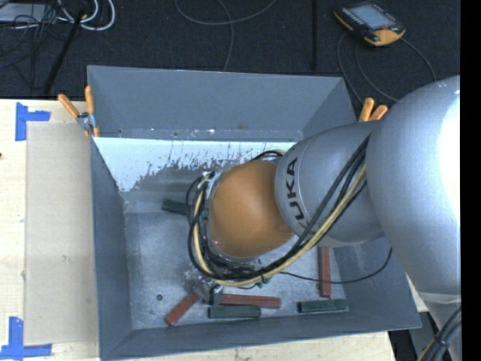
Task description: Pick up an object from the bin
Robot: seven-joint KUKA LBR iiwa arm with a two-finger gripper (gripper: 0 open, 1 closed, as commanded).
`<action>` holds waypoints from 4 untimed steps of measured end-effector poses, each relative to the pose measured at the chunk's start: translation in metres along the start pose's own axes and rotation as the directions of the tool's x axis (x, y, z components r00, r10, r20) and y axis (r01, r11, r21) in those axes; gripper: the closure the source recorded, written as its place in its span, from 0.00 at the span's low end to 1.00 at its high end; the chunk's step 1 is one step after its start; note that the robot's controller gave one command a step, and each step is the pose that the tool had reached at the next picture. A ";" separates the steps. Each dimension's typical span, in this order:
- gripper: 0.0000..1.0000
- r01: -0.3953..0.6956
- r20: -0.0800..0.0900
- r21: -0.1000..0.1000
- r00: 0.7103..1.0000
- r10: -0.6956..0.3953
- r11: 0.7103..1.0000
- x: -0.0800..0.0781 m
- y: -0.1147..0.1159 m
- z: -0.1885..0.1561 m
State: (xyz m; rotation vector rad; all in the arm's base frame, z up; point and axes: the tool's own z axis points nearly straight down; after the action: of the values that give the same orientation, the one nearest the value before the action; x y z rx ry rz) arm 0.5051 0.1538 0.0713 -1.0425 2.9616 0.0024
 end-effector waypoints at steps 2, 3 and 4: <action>1.00 -0.001 -0.002 0.000 1.000 0.001 1.000 0.001 0.001 -0.011; 1.00 -0.001 -0.007 -0.002 1.000 0.001 1.000 0.002 0.001 -0.020; 1.00 -0.002 -0.006 -0.002 1.000 0.002 1.000 0.002 0.001 -0.038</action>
Offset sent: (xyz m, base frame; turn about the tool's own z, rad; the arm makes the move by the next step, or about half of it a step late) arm 0.0000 0.0000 0.0229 0.0000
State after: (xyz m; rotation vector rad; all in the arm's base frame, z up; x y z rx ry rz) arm 0.5028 0.1539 0.1092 -1.0425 2.9686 0.0021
